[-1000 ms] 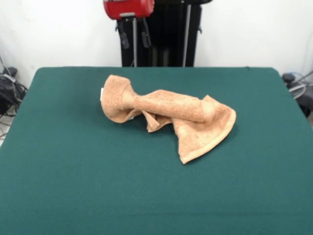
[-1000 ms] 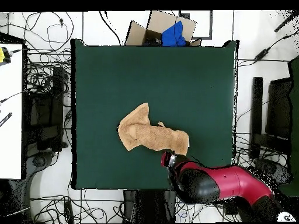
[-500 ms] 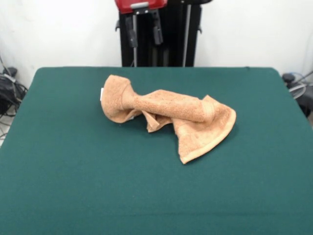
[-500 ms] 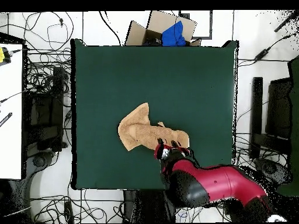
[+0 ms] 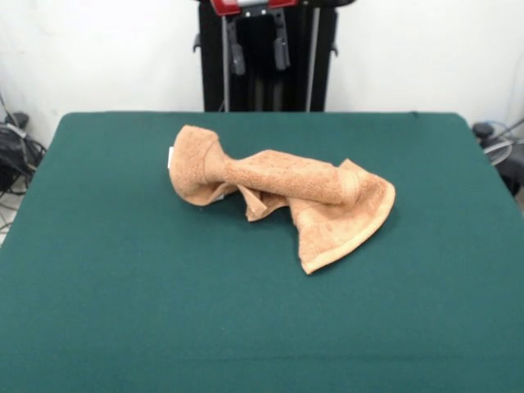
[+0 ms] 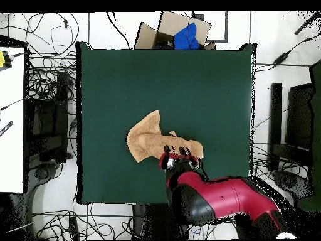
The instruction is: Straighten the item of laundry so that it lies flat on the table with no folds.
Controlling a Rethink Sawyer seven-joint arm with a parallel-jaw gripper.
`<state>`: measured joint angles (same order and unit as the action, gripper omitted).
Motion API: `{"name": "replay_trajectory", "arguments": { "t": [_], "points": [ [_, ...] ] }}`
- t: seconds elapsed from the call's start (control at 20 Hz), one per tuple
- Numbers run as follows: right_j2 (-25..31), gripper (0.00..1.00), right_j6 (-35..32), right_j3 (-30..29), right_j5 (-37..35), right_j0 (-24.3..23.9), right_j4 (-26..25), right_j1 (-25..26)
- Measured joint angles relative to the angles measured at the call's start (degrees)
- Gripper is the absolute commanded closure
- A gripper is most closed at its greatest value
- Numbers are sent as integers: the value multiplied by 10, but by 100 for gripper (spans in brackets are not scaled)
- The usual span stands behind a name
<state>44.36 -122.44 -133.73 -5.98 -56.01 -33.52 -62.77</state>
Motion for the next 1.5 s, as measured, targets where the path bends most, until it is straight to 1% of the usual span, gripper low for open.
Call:
{"name": "replay_trajectory", "arguments": {
  "t": [0.15, 0.4, 0.55, 0.6, 1.0, 1.1, 1.3, 1.35, 1.5],
  "points": [
    [-22, 0, 0, 0, 2, 9, 0, 0],
    [-88, 0, 0, 3, 22, 44, -12, 0],
    [-115, 0, 0, 4, 32, 60, -18, 1],
    [-142, 0, 0, 6, 42, 76, -23, 4],
    [-222, 0, 0, 9, 70, 121, -41, 12],
    [-252, 0, 0, 13, 80, 135, -44, 18],
    [-282, 0, 0, 20, 92, 150, -45, 25],
    [-300, 0, 0, 28, 100, 159, -44, 33],
    [-322, 0, 0, 40, 114, 171, -44, 47]
  ]
}}
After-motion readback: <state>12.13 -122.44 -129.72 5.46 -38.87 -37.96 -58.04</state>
